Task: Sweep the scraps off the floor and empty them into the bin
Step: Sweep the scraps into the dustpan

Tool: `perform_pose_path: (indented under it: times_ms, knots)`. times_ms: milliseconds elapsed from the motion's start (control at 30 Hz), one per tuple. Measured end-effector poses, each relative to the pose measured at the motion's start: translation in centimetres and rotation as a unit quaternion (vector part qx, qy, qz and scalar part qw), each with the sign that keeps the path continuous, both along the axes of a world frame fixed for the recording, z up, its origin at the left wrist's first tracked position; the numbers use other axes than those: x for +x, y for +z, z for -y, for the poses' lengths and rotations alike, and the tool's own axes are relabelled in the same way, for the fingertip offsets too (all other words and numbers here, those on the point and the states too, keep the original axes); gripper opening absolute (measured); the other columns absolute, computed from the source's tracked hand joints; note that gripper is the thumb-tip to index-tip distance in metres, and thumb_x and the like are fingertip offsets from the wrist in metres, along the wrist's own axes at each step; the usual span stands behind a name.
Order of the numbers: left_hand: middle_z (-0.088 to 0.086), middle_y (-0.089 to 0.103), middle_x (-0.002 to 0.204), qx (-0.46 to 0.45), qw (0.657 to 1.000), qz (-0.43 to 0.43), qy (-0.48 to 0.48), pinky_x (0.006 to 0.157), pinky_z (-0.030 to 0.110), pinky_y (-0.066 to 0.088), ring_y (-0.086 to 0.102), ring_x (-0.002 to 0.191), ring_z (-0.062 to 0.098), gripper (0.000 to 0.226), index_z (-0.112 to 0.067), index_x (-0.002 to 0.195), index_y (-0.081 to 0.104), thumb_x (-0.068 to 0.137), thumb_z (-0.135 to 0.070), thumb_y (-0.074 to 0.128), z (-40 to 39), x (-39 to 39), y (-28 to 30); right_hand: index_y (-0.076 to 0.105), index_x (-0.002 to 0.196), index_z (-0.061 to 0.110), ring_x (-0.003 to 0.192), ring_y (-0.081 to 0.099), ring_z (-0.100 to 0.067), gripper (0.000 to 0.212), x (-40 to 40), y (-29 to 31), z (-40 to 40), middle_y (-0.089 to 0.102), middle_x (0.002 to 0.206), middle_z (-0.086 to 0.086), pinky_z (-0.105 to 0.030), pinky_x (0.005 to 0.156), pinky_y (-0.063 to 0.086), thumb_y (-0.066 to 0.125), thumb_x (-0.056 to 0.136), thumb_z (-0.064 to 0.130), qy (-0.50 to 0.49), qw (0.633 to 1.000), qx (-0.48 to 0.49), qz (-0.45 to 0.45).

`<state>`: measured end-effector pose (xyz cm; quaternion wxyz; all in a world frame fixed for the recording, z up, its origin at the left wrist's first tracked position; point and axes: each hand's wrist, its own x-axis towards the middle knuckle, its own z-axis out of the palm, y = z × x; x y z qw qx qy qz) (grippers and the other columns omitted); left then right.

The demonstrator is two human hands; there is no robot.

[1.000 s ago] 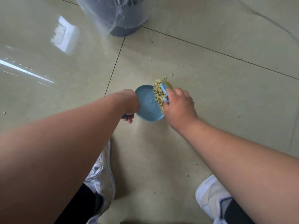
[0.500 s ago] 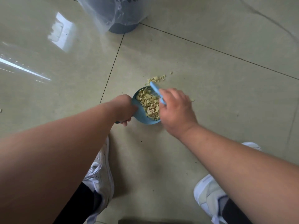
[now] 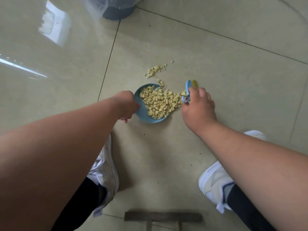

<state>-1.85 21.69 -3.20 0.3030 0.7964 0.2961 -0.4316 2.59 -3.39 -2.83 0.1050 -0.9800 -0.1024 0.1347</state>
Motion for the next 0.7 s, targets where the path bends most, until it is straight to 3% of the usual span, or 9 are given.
perform_pose_path:
  times_ms: [100,300,533,700]
  knots:
    - [0.021,0.063,0.063,-0.009,1.000,-0.004,0.013,0.028,0.017,0.037,0.056,0.025,0.022,0.030,0.003,0.086,0.059,0.107,-0.017,0.050,1.2,-0.2,0.1,0.057,0.125,0.009,0.110,0.052,-0.041,0.038,-2.0,-0.3,-2.7,0.056,0.122,-0.019,-0.050,0.083,0.046,0.057,0.092,0.029,0.024,0.999,0.015,-0.014]
    - [0.021,0.068,0.067,-0.038,0.999,-0.014,0.032,0.030,0.015,0.038,0.061,0.032,0.024,0.031,0.004,0.088,0.064,0.106,-0.018,0.050,3.2,-0.2,-0.4,0.057,0.126,0.011,0.106,0.053,-0.040,0.043,-4.9,-0.5,-5.6,0.056,0.121,-0.016,-0.049,0.079,0.048,0.061,0.087,0.030,0.061,0.998,0.021,-0.023]
    - [0.019,0.068,0.068,-0.068,0.997,0.031,0.014,0.034,0.016,0.040,0.063,0.033,0.021,0.029,-0.001,0.087,0.064,0.105,-0.019,0.049,2.7,-1.2,0.8,0.057,0.128,0.007,0.104,0.053,-0.038,0.042,-4.3,2.3,-3.7,0.056,0.119,-0.017,-0.049,0.087,0.050,0.056,0.092,0.028,0.079,0.991,0.104,-0.043]
    - [0.014,0.067,0.058,-0.070,0.995,0.072,-0.004,0.036,0.018,0.041,0.063,0.037,0.022,0.040,-0.002,0.074,0.064,0.104,-0.024,0.051,3.0,0.1,3.3,0.060,0.129,0.011,0.111,0.055,-0.030,0.035,-0.6,6.4,-1.1,0.059,0.121,-0.010,-0.034,0.097,0.045,0.059,0.096,0.023,0.054,0.980,0.182,-0.056]
